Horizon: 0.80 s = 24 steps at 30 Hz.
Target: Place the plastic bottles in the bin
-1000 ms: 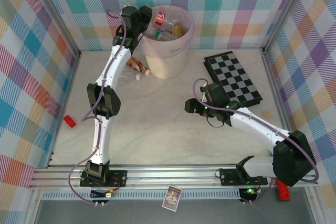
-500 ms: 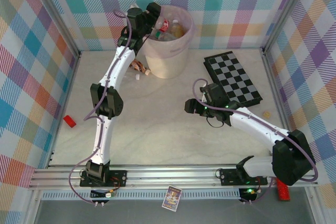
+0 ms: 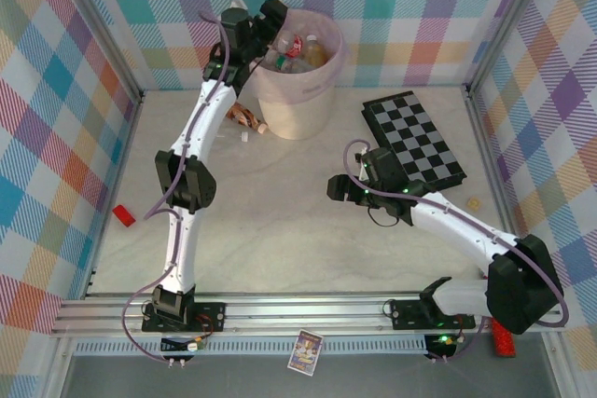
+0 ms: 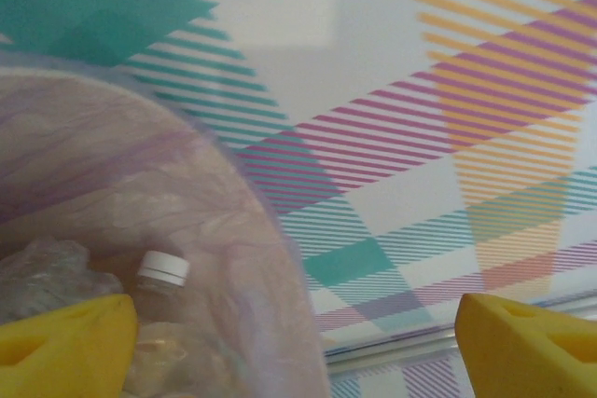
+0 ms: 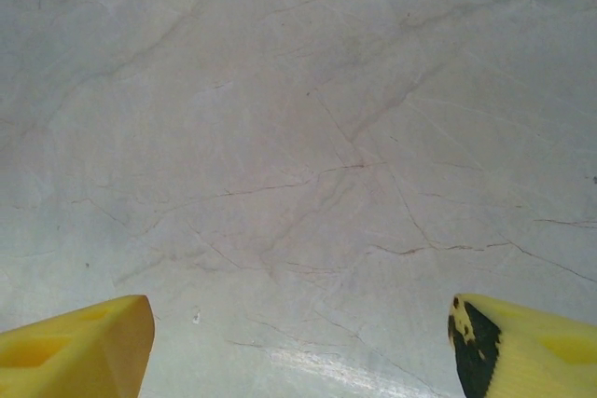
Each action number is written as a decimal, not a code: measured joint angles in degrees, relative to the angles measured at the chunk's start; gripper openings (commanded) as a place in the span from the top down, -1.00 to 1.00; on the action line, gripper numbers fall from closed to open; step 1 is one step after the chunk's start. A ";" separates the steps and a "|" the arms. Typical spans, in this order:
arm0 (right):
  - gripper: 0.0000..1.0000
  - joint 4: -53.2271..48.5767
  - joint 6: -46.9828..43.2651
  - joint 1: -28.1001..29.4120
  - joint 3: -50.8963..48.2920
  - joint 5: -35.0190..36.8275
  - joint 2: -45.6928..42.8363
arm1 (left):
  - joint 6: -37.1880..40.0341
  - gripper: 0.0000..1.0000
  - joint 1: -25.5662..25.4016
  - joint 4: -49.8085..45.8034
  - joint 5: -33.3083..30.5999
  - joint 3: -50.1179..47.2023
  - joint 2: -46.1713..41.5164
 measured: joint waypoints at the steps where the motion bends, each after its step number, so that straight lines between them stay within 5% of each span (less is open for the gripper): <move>1: -0.68 -0.02 -0.02 0.00 0.00 0.00 -0.11 | 0.37 -0.78 0.00 0.00 0.17 0.00 -0.96; 10: -0.71 -0.07 -0.04 0.00 0.00 0.02 -1.49 | 2.47 -0.79 1.66 -2.10 0.20 -4.70 -13.70; 24: -0.72 -1.40 -0.26 0.00 0.00 0.09 -2.84 | -0.92 -0.79 19.69 2.05 0.22 -46.66 -31.85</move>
